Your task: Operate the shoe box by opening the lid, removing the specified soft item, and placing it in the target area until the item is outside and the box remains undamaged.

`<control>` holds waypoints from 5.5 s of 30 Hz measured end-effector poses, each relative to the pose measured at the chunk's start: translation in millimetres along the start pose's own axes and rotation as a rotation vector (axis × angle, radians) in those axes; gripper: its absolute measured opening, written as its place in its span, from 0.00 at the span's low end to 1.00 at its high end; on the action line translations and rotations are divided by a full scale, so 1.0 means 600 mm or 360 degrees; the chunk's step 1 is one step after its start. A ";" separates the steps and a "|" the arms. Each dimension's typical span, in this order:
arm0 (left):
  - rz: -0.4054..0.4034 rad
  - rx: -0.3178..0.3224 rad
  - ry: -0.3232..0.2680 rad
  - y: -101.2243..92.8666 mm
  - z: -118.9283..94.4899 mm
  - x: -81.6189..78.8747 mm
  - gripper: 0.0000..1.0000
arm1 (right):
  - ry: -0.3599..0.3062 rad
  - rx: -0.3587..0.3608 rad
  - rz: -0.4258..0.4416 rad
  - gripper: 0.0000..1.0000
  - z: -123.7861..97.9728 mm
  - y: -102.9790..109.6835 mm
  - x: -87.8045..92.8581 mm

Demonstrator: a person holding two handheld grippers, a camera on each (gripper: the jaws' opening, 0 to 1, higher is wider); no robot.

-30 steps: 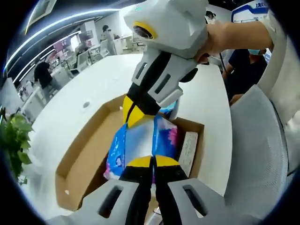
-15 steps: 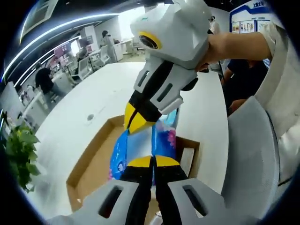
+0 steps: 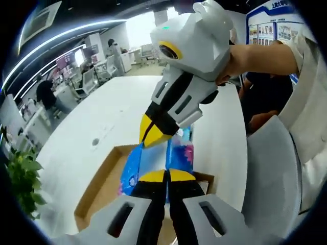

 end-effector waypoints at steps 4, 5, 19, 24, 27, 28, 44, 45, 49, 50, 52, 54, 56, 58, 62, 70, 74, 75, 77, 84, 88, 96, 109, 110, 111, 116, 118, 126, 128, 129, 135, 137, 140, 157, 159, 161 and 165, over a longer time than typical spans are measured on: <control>0.0027 0.0030 -0.0007 -0.008 0.017 -0.016 0.00 | 0.0012 0.0024 0.0011 0.00 -0.016 -0.011 0.015; 0.0032 0.0035 -0.0008 -0.010 0.021 -0.019 0.00 | 0.0014 0.0029 0.0015 0.00 -0.019 -0.013 0.018; 0.0123 0.0144 -0.0027 -0.038 0.090 -0.071 0.00 | 0.0043 0.0110 0.0136 0.00 -0.072 -0.053 0.073; 0.0152 0.0190 -0.0034 -0.049 0.119 -0.091 0.00 | 0.0052 0.0130 0.0172 0.00 -0.088 -0.066 0.091; 0.0167 0.0212 -0.0037 -0.054 0.134 -0.099 0.00 | 0.0062 0.0138 0.0194 0.00 -0.094 -0.072 0.102; 0.0170 0.0219 -0.0036 -0.055 0.138 -0.102 0.00 | 0.0069 0.0141 0.0190 0.00 -0.096 -0.072 0.105; 0.0230 0.0293 -0.0076 -0.066 0.204 -0.144 0.00 | 0.0124 0.0215 0.0275 0.00 -0.134 -0.123 0.156; 0.0234 0.0301 -0.0082 -0.067 0.209 -0.148 0.00 | 0.0128 0.0218 0.0281 0.00 -0.136 -0.125 0.159; 0.0239 0.0317 -0.0087 -0.069 0.225 -0.156 0.00 | 0.0147 0.0236 0.0290 0.00 -0.145 -0.134 0.171; 0.0243 0.0320 -0.0087 -0.070 0.230 -0.159 0.00 | 0.0152 0.0242 0.0296 0.00 -0.148 -0.138 0.175; 0.0249 0.0329 -0.0090 -0.071 0.239 -0.164 0.00 | 0.0158 0.0251 0.0302 0.00 -0.151 -0.143 0.180; 0.0260 0.0338 -0.0095 -0.073 0.246 -0.170 0.00 | 0.0164 0.0263 0.0313 0.00 -0.156 -0.149 0.186; 0.0271 0.0346 -0.0100 -0.075 0.253 -0.174 0.00 | 0.0172 0.0271 0.0319 0.00 -0.158 -0.154 0.191; 0.0277 0.0353 -0.0108 -0.075 0.261 -0.179 0.00 | 0.0185 0.0281 0.0322 0.00 -0.161 -0.160 0.198; 0.0283 0.0362 -0.0106 -0.075 0.279 -0.185 0.00 | 0.0201 0.0299 0.0338 0.00 -0.169 -0.170 0.210; 0.0319 0.0381 -0.0087 -0.076 0.302 -0.197 0.00 | 0.0233 0.0326 0.0375 0.00 -0.182 -0.190 0.232; 0.0331 0.0391 -0.0074 -0.073 0.314 -0.204 0.00 | 0.0248 0.0338 0.0382 0.00 -0.186 -0.199 0.239; 0.0333 0.0392 -0.0074 -0.073 0.317 -0.205 0.00 | 0.0251 0.0342 0.0386 0.00 -0.187 -0.203 0.241; 0.0339 0.0408 -0.0075 -0.074 0.324 -0.208 0.00 | 0.0255 0.0349 0.0393 0.00 -0.190 -0.209 0.243; 0.0352 0.0426 -0.0092 -0.077 0.352 -0.224 0.00 | 0.0288 0.0379 0.0405 0.00 -0.198 -0.220 0.253; 0.0384 0.0442 -0.0087 -0.080 0.365 -0.229 0.00 | 0.0305 0.0391 0.0411 0.00 -0.204 -0.226 0.260; 0.0402 0.0478 -0.0088 -0.083 0.398 -0.246 0.00 | 0.0346 0.0424 0.0436 0.00 -0.214 -0.241 0.283; 0.0429 0.0533 -0.0069 -0.095 0.453 -0.259 0.00 | 0.0420 0.0490 0.0474 0.00 -0.226 -0.271 0.324; 0.0427 0.0535 -0.0066 -0.095 0.456 -0.259 0.00 | 0.0424 0.0495 0.0479 0.00 -0.226 -0.273 0.328; 0.0426 0.0540 -0.0064 -0.097 0.460 -0.258 0.00 | 0.0430 0.0503 0.0482 0.00 -0.225 -0.274 0.333; 0.0402 0.0558 -0.0031 -0.100 0.484 -0.247 0.00 | 0.0481 0.0518 0.0508 0.00 -0.216 -0.275 0.357; 0.0404 0.0551 -0.0010 -0.103 0.491 -0.242 0.00 | 0.0496 0.0517 0.0520 0.00 -0.210 -0.275 0.365; 0.0355 0.0544 0.0039 -0.103 0.509 -0.214 0.00 | 0.0541 0.0507 0.0538 0.00 -0.188 -0.274 0.388; 0.0337 0.0542 0.0041 -0.101 0.509 -0.209 0.00 | 0.0543 0.0504 0.0546 0.00 -0.186 -0.274 0.392; 0.0335 0.0542 0.0041 -0.100 0.509 -0.207 0.00 | 0.0542 0.0504 0.0546 0.00 -0.184 -0.274 0.393; 0.0313 0.0539 0.0052 -0.096 0.508 -0.201 0.00 | 0.0538 0.0496 0.0539 0.00 -0.171 -0.276 0.397; 0.0317 0.0545 0.0047 -0.099 0.509 -0.201 0.00 | 0.0533 0.0500 0.0534 0.00 -0.168 -0.280 0.395; 0.0329 0.0546 0.0045 -0.100 0.509 -0.201 0.00 | 0.0527 0.0501 0.0528 0.00 -0.165 -0.283 0.394; 0.0313 0.0552 0.0025 -0.100 0.516 -0.199 0.00 | 0.0529 0.0513 0.0511 0.00 -0.160 -0.286 0.390; 0.0306 0.0556 0.0024 -0.100 0.517 -0.199 0.00 | 0.0529 0.0518 0.0508 0.00 -0.159 -0.288 0.391; 0.0303 0.0558 0.0025 -0.101 0.518 -0.199 0.00 | 0.0531 0.0519 0.0502 0.00 -0.159 -0.289 0.390; 0.0305 0.0557 0.0025 -0.101 0.519 -0.199 0.00 | 0.0535 0.0526 0.0499 0.00 -0.158 -0.289 0.390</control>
Point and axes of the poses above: the point that each gripper's makers call its tool centre point, and the gripper's own axes: z roughly forward along the fingers, y roughly to its left, x roughly out of its underside, the point moved 8 cm from there along -z, roughly backward along the fingers, and after that the axes turned 2 degrees about x, right-handed, at the moved point
